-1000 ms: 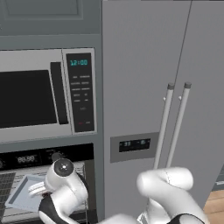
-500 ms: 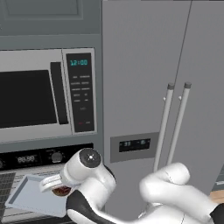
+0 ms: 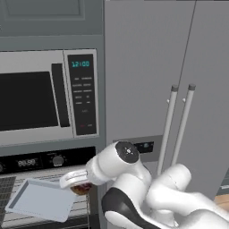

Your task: Take the baked cake out of the oven and place it on the plate for cooling. Then close the oven door.

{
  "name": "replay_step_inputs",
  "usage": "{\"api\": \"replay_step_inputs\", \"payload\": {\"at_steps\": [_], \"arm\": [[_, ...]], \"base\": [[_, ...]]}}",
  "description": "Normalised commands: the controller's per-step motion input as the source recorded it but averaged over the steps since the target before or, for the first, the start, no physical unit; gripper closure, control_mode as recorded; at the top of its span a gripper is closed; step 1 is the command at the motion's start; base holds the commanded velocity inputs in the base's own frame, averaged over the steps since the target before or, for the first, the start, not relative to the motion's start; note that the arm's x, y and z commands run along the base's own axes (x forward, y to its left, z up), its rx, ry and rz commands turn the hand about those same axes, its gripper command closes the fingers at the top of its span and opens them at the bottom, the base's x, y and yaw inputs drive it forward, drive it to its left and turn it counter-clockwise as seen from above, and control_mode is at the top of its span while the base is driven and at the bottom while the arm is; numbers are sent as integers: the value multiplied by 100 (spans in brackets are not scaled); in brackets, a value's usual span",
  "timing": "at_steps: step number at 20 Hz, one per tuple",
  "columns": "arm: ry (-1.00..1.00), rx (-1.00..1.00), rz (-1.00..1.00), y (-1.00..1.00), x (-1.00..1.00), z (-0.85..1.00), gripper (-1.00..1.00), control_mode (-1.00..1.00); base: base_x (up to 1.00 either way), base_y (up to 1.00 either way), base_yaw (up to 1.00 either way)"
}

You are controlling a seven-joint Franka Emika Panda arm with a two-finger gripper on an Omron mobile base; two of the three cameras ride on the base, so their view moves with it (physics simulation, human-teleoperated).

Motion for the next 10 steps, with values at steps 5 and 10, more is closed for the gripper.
{"api": "replay_step_inputs", "payload": {"at_steps": [5, 10], "arm": [[0, 4, -2, -54, -17, 50, 100, -100], [2, 1, -2, -9, 0, 10, 100, -100]], "base": [[0, 0, 0], [0, 0, 0]]}}
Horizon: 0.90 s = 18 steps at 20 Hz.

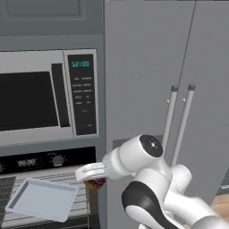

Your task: Take the baked cake out of the oven and place it on the plate for cooling. Then close the oven door.

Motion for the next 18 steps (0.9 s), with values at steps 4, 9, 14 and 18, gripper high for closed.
{"api": "replay_step_inputs", "payload": {"at_steps": [4, 9, 14, 18], "arm": [[0, 0, 0, -3, -4, 0, 100, -100], [-1, 0, 0, -3, -9, 0, 100, 100], [0, 0, 0, 0, 0, 0, 100, 100], [0, 0, 0, 0, 0, 0, 100, 100]], "base": [[0, 0, 0], [-59, -6, -2], [-70, -7, -18], [-35, -32, -35]]}}
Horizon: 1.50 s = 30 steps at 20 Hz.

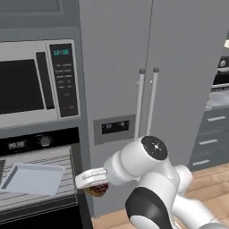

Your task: Take the baked cake out of the oven and place it on the plate for cooling. Then close the oven door.

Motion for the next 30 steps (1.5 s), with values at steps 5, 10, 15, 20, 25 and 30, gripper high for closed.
{"api": "replay_step_inputs", "payload": {"at_steps": [5, 10, 15, 20, 25, 30], "arm": [[0, 0, 0, 0, 0, 0, 100, 100], [0, 0, 0, 0, 0, 0, 100, 100], [0, 0, 0, 0, 0, 0, 100, 100], [0, 0, 0, 0, 0, 0, 100, 100], [0, 0, 0, 0, 0, 0, 100, 100], [0, 0, 0, 0, 0, 0, 100, 100]], "base": [[-27, -34, -46], [-20, -41, -48], [-10, -49, -45], [0, -54, -40], [4, -67, -28], [11, -80, -17]]}}
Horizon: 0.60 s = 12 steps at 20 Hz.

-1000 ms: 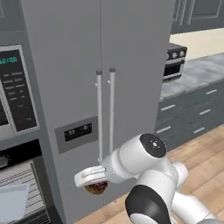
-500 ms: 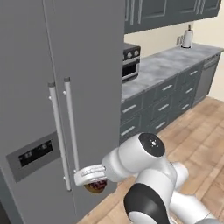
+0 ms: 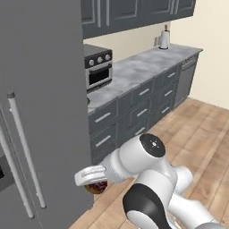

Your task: Take the baked cake out of the oven and place it on the plate for cooling. Then close the oven door.

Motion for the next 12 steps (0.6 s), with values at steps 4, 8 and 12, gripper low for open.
{"api": "replay_step_inputs", "payload": {"at_steps": [4, 8, 12], "arm": [[0, 0, 0, 0, 0, 0, 100, 100], [0, 0, 0, 0, 0, 0, 100, 100], [0, 0, 0, 0, 0, 0, 100, 100]], "base": [[13, -94, -9], [23, -92, -5], [35, -85, -1]]}}
